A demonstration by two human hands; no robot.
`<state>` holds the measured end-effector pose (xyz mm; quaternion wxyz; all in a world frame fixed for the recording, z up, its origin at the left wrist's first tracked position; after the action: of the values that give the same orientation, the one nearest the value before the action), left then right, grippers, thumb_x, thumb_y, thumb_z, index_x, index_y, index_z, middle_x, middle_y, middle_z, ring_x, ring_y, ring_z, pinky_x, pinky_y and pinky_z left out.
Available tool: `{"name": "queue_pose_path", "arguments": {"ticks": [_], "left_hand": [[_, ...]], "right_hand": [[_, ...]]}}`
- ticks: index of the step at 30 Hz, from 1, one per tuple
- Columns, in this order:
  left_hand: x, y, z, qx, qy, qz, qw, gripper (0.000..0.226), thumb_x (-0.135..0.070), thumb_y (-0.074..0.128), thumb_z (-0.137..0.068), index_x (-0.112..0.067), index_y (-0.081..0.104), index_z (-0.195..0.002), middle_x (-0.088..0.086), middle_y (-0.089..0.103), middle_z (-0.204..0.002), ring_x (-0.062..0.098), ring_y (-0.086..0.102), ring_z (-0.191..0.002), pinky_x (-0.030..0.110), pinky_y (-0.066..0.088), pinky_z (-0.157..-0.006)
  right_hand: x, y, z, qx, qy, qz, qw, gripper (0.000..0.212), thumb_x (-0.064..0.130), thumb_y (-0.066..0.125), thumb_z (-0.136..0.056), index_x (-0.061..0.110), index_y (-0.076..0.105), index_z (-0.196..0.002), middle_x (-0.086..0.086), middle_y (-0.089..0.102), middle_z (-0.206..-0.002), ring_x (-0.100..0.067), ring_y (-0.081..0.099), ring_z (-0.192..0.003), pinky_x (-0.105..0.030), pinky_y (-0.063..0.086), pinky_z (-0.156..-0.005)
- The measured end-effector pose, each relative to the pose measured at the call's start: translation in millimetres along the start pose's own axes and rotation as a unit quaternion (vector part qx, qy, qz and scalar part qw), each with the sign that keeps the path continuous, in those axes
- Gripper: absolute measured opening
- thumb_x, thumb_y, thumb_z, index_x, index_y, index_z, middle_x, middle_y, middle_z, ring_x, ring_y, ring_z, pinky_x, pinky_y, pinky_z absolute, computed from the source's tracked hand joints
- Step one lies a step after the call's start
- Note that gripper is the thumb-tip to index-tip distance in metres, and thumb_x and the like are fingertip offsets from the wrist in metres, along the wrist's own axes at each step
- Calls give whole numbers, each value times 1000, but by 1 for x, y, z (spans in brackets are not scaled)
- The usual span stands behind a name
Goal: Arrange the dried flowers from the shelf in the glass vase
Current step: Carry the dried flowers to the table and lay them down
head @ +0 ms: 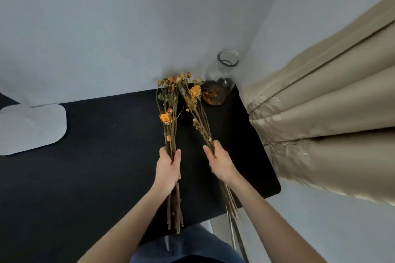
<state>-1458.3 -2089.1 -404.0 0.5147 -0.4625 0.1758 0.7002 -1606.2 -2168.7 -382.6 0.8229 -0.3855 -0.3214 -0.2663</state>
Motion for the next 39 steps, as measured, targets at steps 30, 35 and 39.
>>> {"name": "queue_pose_path", "arguments": {"ticks": [30,35,39], "left_hand": [[9,-2,-33,-61,152,-387,907,43,-47,28,-97,-10,48,-106,5,54,-104,20,59,-82,32,51,-64],[1,-18,-35,-73,269,-248,928,20,-36,43,-95,-17,50,-98,-4,52,-88,10,51,-67,20,41,-58],[-26,-21,-43,-30,365,-79,927,9,-22,50,-93,-29,51,-87,-4,55,-78,6,49,-68,19,44,-63]], "right_hand": [[-29,11,-62,-100,-65,200,973,38,40,54,-90,13,50,-117,-2,58,-107,-17,58,-99,-25,47,-77],[-19,1,-54,-157,-124,237,951,44,44,49,-91,13,47,-122,-2,59,-106,-17,59,-95,-26,48,-73],[-7,-14,-53,-211,-183,228,933,40,45,46,-92,17,49,-121,4,58,-92,-11,57,-81,-27,48,-70]]}}
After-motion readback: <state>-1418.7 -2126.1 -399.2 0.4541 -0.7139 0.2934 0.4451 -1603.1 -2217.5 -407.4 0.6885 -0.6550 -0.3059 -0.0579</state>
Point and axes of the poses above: each hand's wrist, its own z-axis away from the middle knuckle, its own y-axis out of the palm, x = y × z, the point moved 8 cm from there along -z, towards the middle knuckle
